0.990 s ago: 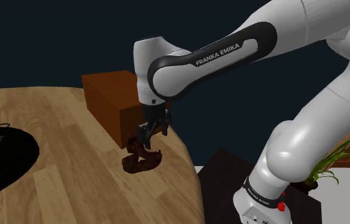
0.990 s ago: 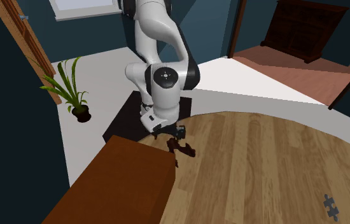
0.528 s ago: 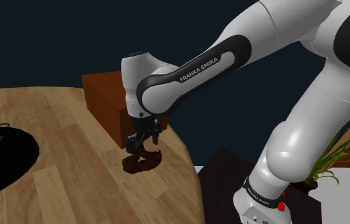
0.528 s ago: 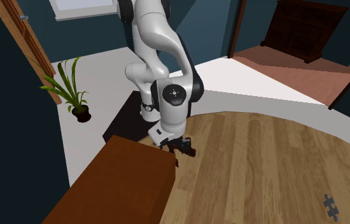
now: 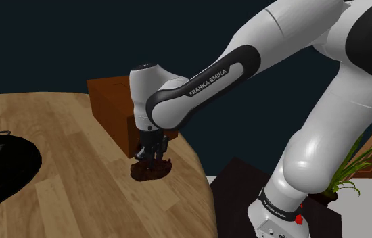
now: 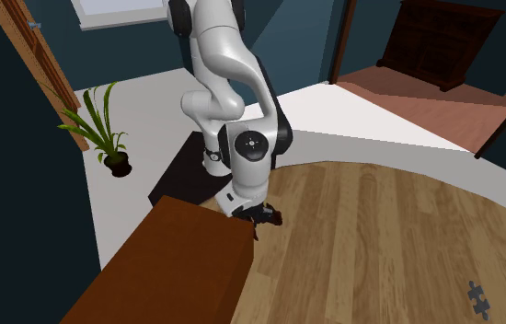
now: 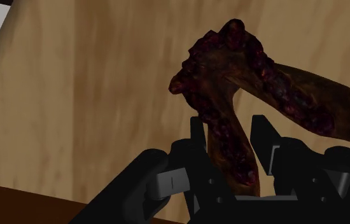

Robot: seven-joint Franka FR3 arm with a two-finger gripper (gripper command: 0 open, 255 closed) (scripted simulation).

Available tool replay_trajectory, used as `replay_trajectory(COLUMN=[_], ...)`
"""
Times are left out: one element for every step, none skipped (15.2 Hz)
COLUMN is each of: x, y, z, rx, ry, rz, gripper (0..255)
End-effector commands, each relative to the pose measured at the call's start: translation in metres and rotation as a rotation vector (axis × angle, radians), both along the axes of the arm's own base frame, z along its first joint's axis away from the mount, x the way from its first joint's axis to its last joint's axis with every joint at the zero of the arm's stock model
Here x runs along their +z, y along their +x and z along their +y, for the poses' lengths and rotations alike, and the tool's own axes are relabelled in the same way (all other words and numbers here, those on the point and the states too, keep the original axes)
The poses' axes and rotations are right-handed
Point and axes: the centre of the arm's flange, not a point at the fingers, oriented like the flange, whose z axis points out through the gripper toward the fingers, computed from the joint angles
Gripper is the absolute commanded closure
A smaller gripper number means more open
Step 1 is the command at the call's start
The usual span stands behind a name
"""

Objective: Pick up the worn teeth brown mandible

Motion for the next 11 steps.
replay_trajectory(x=[-0.005,-0.006,-0.007,-0.006,-0.006,-0.007,-0.003,0.003,0.008,0.013,0.018], y=[-0.002,-0.001,-0.001,-0.002,-0.001,-0.001,-0.002,-0.002,-0.002,-0.002,-0.002], z=[-0.001,-0.001,-0.001,-0.001,-0.001,-0.001,0.000,0.000,0.000,0.000,0.000], rx=[-0.001,-0.001,-0.001,-0.001,-0.001,-0.001,-0.001,-0.001,-0.001,-0.001,-0.001], ry=[-0.003,-0.003,-0.004,-0.004,-0.004,-0.004,-0.004,-0.004,-0.004,-0.004,-0.004], rz=[0.011,0.011,0.011,0.011,0.011,0.011,0.011,0.011,0.011,0.011,0.011], gripper=[255,255,255,255,255,255,255,255,255,255,255])
